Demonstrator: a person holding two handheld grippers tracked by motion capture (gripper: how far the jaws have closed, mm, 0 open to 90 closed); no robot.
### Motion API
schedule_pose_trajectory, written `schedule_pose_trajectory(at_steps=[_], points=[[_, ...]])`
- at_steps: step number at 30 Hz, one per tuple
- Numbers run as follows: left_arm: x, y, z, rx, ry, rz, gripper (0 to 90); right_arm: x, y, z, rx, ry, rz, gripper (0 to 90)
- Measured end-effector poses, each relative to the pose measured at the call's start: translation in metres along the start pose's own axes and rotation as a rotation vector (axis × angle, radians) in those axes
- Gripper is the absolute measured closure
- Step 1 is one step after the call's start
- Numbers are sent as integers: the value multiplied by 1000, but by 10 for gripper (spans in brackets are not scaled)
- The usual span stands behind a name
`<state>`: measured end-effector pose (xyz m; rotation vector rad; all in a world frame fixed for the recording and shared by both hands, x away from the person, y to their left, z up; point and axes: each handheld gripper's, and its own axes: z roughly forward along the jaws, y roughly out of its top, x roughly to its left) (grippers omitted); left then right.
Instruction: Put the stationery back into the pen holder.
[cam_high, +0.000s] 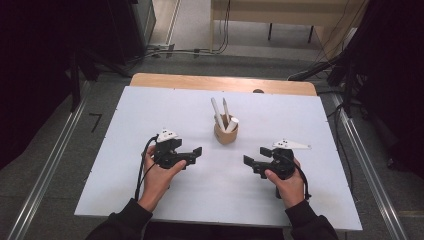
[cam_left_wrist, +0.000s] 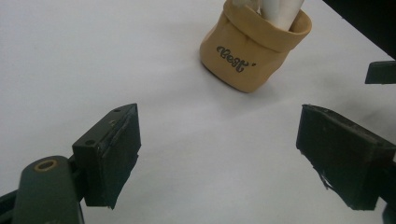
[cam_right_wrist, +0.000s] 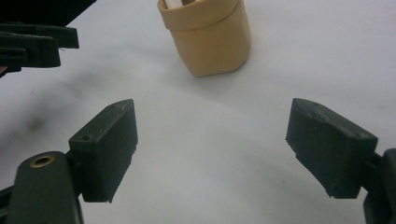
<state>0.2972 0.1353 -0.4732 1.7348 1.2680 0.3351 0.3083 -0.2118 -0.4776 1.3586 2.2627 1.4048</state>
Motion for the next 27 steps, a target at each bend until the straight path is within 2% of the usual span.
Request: schedule_pose_trajectory(at_steps=[7, 13, 27], points=[[8, -5, -9, -4, 13, -9, 150, -5, -4, -5, 0, -16, 7, 151], [17, -8, -18, -10, 27, -25, 150, -8, -5, -12, -7, -58, -6, 151], [37, -16, -36, -27, 76, -46, 150, -26, -12, -33, -28, -111, 31, 150]])
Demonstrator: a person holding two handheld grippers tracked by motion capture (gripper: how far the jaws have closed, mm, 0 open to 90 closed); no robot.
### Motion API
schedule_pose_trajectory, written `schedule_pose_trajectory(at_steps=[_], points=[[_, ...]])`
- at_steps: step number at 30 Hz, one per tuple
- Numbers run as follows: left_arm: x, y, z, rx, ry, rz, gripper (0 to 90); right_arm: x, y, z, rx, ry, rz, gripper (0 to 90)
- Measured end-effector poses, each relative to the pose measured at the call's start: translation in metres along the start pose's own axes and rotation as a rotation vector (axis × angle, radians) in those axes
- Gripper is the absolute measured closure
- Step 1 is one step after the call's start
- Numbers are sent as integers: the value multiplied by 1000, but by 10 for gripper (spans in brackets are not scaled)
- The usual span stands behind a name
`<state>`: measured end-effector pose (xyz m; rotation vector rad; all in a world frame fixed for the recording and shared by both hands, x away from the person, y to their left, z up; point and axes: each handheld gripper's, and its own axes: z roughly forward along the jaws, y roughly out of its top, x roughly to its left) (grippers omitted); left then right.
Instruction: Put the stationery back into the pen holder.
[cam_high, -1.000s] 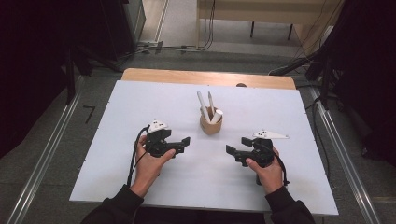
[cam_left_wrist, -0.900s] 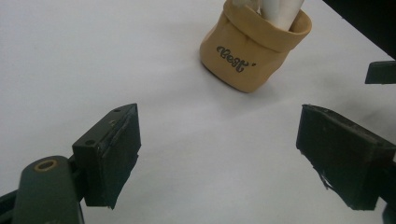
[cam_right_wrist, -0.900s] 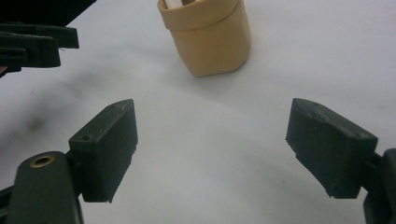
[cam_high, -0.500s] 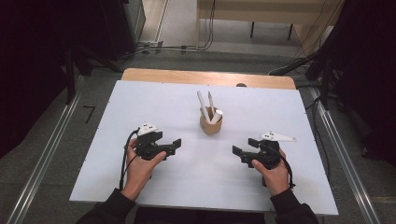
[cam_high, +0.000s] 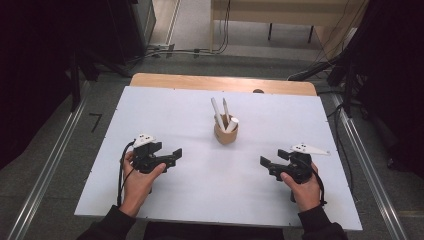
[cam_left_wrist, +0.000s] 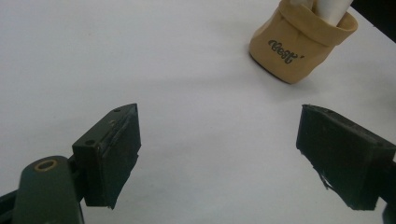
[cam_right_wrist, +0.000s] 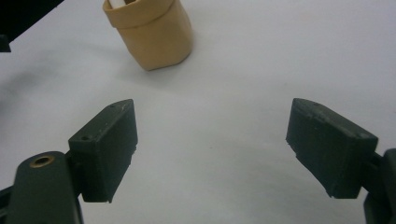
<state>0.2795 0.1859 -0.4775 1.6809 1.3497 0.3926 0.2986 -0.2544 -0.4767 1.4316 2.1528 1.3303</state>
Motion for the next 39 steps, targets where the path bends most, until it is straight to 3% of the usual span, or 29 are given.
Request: schedule_pose_trajectory(at_steps=[6, 26, 39], points=[[8, -5, -7, -1, 14, -15, 150, -12, -4, -11, -11, -31, 20, 150], [38, -17, -24, 13, 89, -53, 149, -40, -19, -37, 18, -200, -9, 148], [45, -19, -29, 14, 120, -49, 146, -53, -25, -49, 18, -257, 10, 143]])
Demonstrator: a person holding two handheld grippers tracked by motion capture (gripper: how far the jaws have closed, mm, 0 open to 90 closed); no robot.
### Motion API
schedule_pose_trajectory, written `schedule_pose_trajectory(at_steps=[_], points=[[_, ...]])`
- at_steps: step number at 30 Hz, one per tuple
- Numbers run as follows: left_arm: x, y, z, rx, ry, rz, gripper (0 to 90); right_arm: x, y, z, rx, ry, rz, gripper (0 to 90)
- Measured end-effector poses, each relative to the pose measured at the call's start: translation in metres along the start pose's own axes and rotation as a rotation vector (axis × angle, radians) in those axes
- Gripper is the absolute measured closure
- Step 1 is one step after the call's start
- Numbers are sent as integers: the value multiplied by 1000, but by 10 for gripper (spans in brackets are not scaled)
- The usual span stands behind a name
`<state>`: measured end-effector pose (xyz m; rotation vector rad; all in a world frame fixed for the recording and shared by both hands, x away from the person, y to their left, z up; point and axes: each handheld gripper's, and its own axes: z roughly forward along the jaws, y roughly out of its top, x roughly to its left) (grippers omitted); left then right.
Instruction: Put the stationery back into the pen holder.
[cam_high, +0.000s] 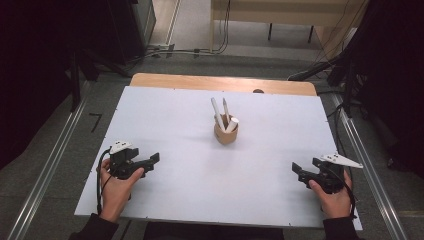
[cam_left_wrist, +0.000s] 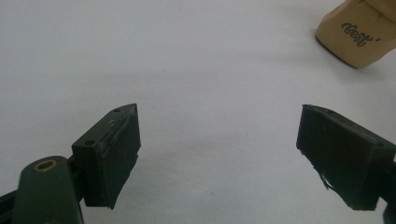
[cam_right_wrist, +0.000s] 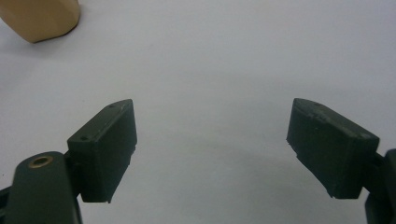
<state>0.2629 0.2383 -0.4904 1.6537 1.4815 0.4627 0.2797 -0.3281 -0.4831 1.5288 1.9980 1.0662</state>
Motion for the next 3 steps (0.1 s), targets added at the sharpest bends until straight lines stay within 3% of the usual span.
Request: schedule_pose_trajectory(at_steps=[3], points=[[1, 0, 0, -3, 8, -2, 146, -2, 0, -1, -6, -5, 8, 142]])
